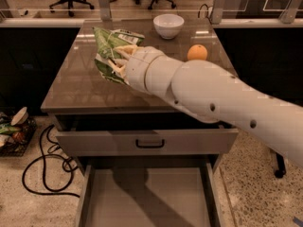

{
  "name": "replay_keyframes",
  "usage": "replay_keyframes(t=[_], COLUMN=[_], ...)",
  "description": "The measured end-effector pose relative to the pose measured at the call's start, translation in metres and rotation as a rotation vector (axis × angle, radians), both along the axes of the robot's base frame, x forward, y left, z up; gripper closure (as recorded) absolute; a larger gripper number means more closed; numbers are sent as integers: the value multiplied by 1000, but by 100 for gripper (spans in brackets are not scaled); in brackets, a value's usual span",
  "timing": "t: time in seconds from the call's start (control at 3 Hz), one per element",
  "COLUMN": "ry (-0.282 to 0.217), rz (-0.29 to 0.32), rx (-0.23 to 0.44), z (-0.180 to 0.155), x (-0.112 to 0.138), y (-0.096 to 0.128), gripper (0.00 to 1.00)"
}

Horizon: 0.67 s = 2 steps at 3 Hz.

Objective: Pick green jalapeno chip bag from middle drawer and place on counter

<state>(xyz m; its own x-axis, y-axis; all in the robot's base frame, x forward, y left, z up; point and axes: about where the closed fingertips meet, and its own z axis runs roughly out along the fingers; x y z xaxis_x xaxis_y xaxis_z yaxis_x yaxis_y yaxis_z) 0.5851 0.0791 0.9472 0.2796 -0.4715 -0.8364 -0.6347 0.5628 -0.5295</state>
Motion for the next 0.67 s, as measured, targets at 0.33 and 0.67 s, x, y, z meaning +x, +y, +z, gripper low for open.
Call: replay_keyframes(t=[0.33, 0.67], ry=[95, 189], rz=[43, 83], rx=[36, 67], z=[-19, -51], x=[42, 83], y=[7, 7], gripper=[100, 100])
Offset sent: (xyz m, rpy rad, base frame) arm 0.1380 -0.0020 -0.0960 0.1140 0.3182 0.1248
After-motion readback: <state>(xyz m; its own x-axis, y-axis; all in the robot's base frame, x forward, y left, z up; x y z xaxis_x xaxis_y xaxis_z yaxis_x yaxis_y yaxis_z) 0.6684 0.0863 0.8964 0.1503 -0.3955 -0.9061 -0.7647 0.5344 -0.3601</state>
